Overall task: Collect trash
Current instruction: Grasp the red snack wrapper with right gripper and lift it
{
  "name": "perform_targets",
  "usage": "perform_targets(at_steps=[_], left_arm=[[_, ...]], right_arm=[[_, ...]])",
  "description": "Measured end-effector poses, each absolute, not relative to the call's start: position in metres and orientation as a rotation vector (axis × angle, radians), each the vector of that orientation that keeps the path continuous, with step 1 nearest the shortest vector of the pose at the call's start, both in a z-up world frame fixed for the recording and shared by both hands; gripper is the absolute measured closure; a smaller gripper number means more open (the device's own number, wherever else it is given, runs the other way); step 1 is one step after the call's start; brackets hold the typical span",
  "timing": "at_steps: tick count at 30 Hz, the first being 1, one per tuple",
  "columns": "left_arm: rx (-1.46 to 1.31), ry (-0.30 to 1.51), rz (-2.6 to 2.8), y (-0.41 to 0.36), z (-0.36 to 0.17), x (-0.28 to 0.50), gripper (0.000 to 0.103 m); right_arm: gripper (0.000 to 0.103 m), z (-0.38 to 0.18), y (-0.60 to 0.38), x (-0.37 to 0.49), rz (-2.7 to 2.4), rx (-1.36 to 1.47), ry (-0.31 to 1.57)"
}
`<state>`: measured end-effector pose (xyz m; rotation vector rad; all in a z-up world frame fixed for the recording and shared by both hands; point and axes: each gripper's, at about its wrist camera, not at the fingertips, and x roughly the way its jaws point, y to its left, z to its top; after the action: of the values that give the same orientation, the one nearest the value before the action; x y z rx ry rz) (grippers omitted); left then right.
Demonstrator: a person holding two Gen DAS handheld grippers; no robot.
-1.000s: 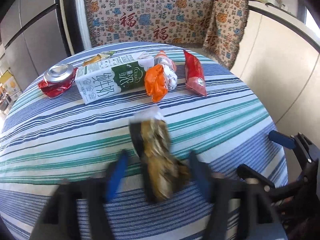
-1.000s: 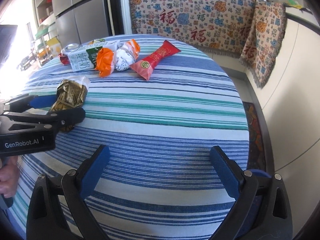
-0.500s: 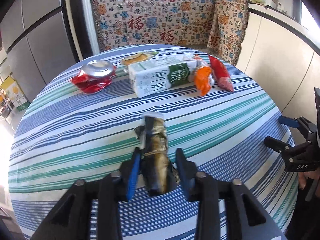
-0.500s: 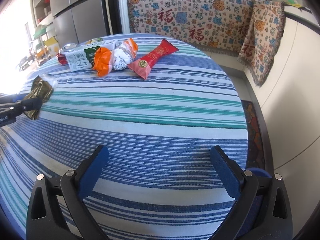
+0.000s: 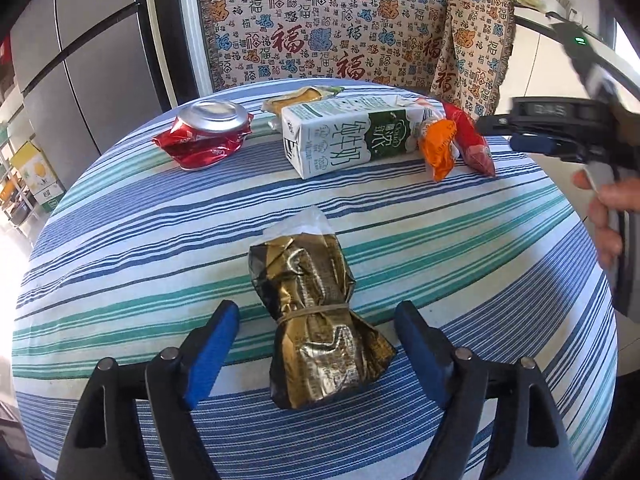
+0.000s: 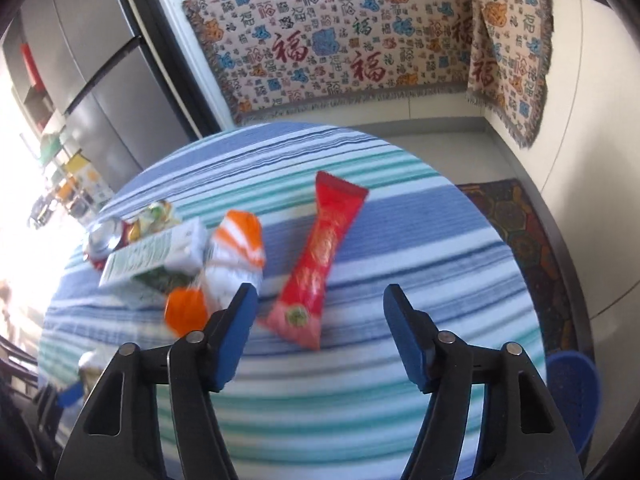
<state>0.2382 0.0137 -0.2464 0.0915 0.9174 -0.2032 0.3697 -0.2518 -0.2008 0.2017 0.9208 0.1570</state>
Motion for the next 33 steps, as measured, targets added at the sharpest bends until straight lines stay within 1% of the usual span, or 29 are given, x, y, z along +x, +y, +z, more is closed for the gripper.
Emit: perform_targets(at_steps=[2, 3, 4, 5, 6, 10, 16, 18, 20, 21, 22, 25, 26, 33], left_arm=[[0.095, 0.917, -0.201, 0.013, -0.247, 0.238, 0.021], [0.093, 0.917, -0.202, 0.015, -0.246, 0.239, 0.021], [0.092, 0.917, -0.203, 0.015, -0.246, 0.239, 0.021], [0.092, 0.918, -0.203, 0.015, -0.246, 0.239, 0.021], [0.094, 0.918, -0.201, 0.014, -0.246, 0.239, 0.021], [0.095, 0.918, -0.201, 0.014, -0.246, 0.239, 0.02], [0.095, 0.918, -0.201, 0.014, -0.246, 0.239, 0.02], [0.095, 0.918, -0.2, 0.014, -0.246, 0.239, 0.02], [0.095, 0.918, -0.2, 0.014, -0.245, 0.24, 0.02], [0.095, 0.918, -0.2, 0.014, -0.245, 0.239, 0.02], [0.094, 0.918, -0.201, 0.015, -0.245, 0.24, 0.02], [0.094, 0.918, -0.201, 0.014, -0.245, 0.24, 0.02], [0.094, 0.919, -0.201, 0.014, -0.245, 0.24, 0.02], [0.096, 0.918, -0.2, 0.014, -0.245, 0.24, 0.02]], right_arm=[[0.038, -0.209, -0.251, 0.38, 0.138, 0.207, 0.949], [0.048, -0.214, -0.251, 0.383, 0.147, 0.203, 0.967], [0.061, -0.216, -0.252, 0.383, 0.171, 0.212, 0.97], [0.069, -0.215, -0.254, 0.38, 0.189, 0.22, 0.965], [0.08, -0.214, -0.255, 0.375, 0.196, 0.215, 0.96], [0.082, -0.205, -0.26, 0.337, 0.231, 0.169, 0.96], [0.082, -0.195, -0.237, 0.244, 0.319, 0.1, 0.949], [0.08, -0.197, -0.226, 0.222, 0.326, 0.086, 0.925], [0.063, -0.203, -0.215, 0.211, 0.299, 0.05, 0.89], [0.044, -0.206, -0.212, 0.209, 0.293, 0.035, 0.887], [0.038, -0.212, -0.208, 0.211, 0.282, 0.022, 0.889], [0.037, -0.225, -0.205, 0.223, 0.257, 0.012, 0.925], [0.037, -0.225, -0.204, 0.223, 0.242, 0.002, 0.9], [0.026, -0.23, -0.196, 0.227, 0.208, -0.052, 0.904]])
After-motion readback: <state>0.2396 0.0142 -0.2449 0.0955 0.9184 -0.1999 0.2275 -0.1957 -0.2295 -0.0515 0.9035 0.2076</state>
